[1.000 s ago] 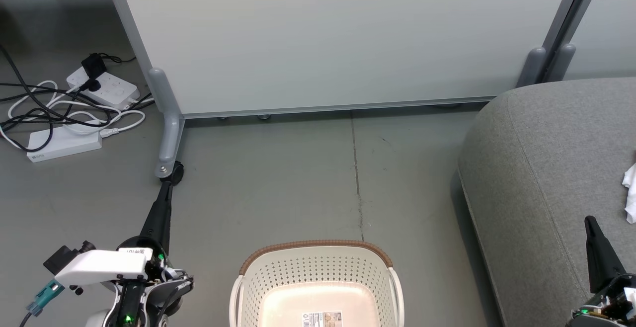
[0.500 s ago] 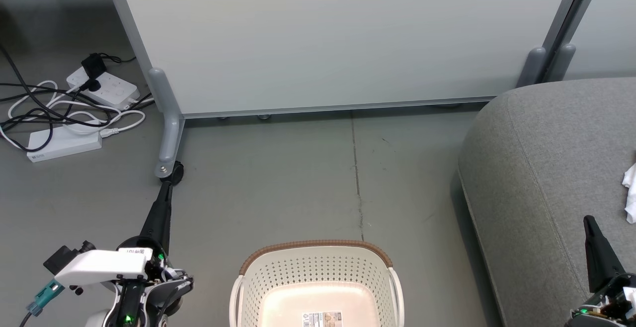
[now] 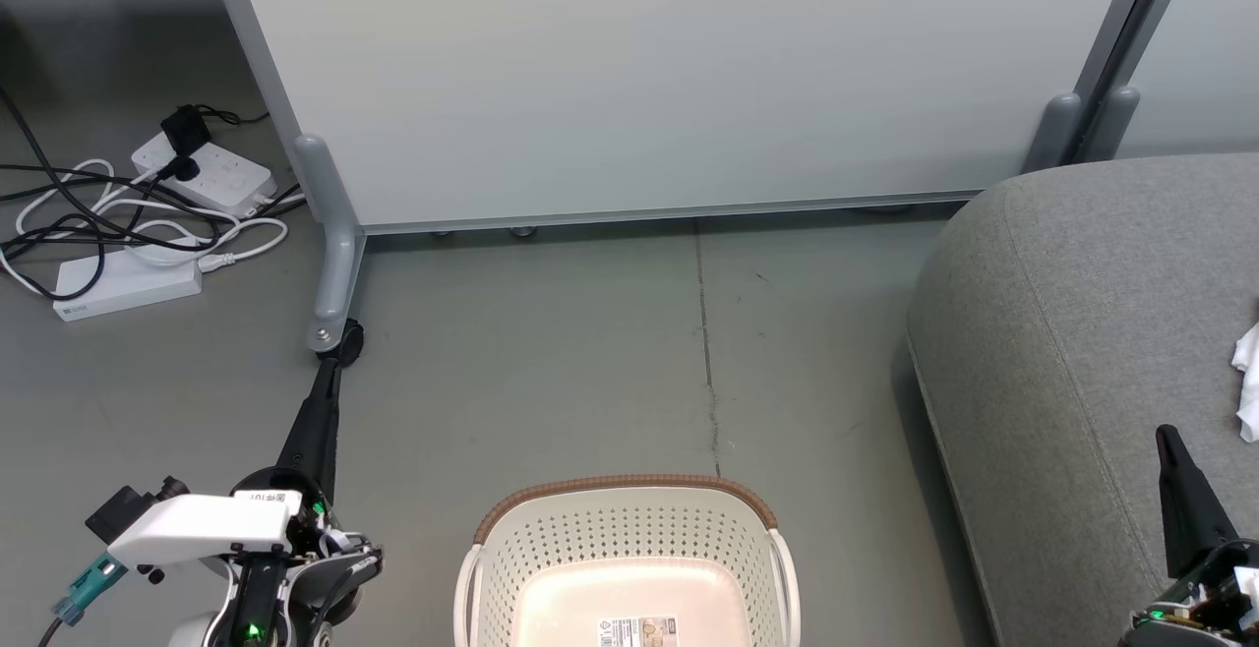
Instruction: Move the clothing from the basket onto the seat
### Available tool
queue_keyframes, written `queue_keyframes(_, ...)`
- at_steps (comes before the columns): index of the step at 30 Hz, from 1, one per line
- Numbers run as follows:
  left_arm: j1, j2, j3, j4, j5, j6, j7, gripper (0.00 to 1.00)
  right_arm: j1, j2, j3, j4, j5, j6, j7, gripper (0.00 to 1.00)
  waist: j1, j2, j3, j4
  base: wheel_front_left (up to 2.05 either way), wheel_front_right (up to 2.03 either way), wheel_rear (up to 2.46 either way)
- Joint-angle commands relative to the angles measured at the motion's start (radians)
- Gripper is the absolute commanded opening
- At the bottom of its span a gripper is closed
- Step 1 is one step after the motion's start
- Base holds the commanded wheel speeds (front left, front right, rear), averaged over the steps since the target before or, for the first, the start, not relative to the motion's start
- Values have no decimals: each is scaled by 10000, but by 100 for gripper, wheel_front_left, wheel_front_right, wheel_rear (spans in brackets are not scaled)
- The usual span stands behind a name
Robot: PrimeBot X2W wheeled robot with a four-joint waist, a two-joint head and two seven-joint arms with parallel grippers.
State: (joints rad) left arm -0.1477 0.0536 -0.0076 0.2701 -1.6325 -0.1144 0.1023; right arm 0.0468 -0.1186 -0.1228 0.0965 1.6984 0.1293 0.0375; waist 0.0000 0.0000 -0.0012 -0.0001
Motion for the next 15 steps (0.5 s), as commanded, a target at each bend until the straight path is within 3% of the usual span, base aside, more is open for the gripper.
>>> queue_keyframes(1, -114, 44, 52, -36, 10, -46, 16, 0, 24, -64, -10, -49, 71, 24, -59, 0, 0, 0, 0, 0, 0, 0, 0)
queue_keyframes(15, -114, 38, 59, -37, 11, -45, 27, 0, 44, -148, 97, -62, 149, 25, -150, 0, 0, 0, 0, 0, 0, 0, 0)
